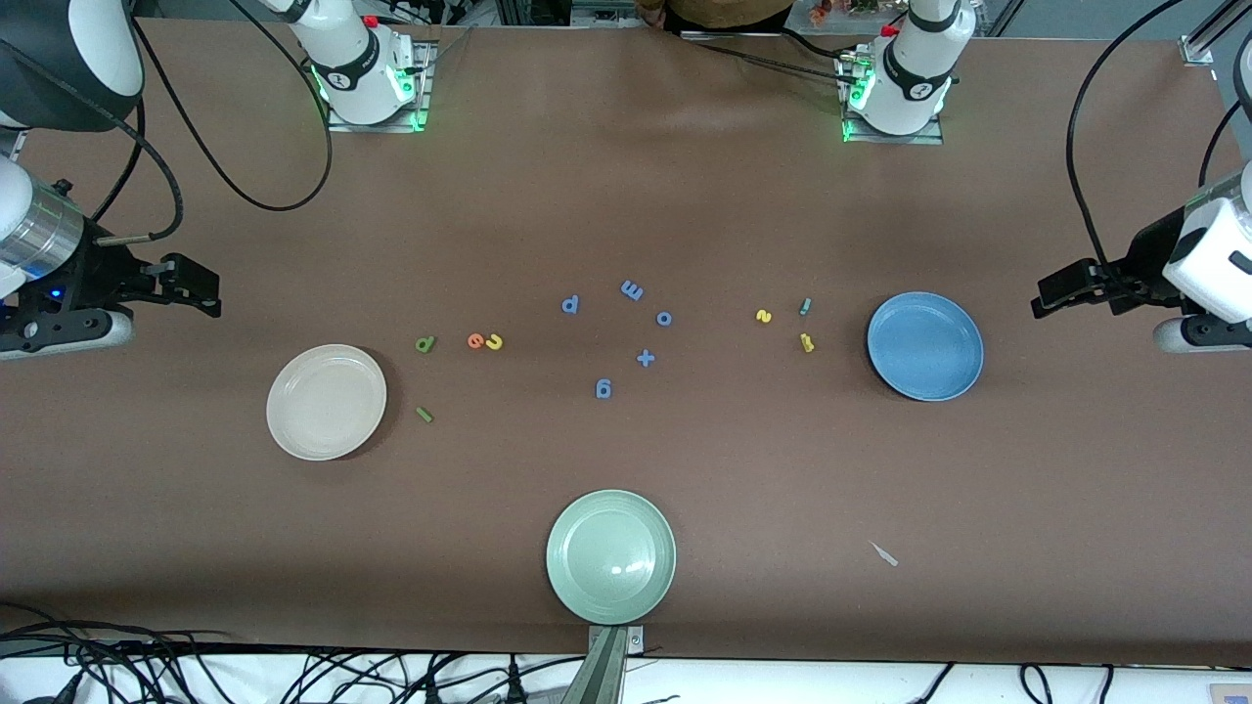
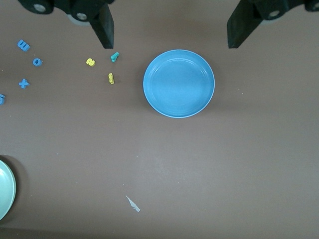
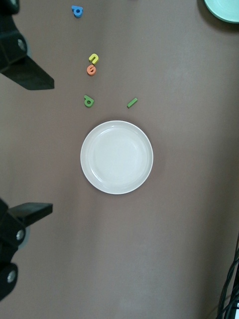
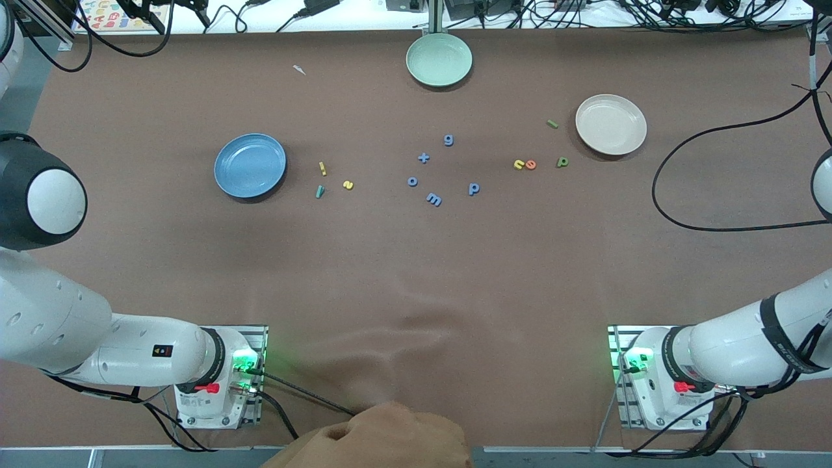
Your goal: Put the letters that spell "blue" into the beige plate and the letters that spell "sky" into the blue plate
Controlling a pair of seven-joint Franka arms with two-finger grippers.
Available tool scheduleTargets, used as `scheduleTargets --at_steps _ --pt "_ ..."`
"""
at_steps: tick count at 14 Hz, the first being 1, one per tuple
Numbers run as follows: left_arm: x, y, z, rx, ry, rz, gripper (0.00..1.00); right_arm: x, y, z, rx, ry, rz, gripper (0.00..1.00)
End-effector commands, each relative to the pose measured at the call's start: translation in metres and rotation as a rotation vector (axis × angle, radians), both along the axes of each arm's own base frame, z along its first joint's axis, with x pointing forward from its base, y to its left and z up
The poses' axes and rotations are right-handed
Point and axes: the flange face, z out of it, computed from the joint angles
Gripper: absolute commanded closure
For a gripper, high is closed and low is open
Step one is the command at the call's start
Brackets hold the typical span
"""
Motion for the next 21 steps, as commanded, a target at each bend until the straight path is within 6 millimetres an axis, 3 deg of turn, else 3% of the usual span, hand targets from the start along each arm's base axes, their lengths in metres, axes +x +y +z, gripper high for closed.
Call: scheduleTargets --at_steps 1,7,14,16,21 --pt "-0.002 0.003 0.008 -0.001 0.008 -0.025 0.0 0.001 0.003 0.003 0.021 -0.005 -0.004 0.0" --pt "-0.009 0.01 0.017 -0.006 0.014 -0.018 0.0 0.001 0.004 0.004 0.022 -0.014 -0.001 0.0" --pt "-0.01 0.002 0.012 0.067 0.029 -0.046 0.0 0.001 0.002 0.001 0.024 -0.005 -0.008 0.0" --pt "-0.01 -0.008 0.012 0.085 0.028 -0.071 0.0 0.0 -0.001 0.0 0.022 0.002 -0.012 0.0" --pt "-0.009 -0.003 0.013 0.073 0.025 -0.063 0.0 0.001 -0.005 0.0 0.024 0.002 -0.019 0.0"
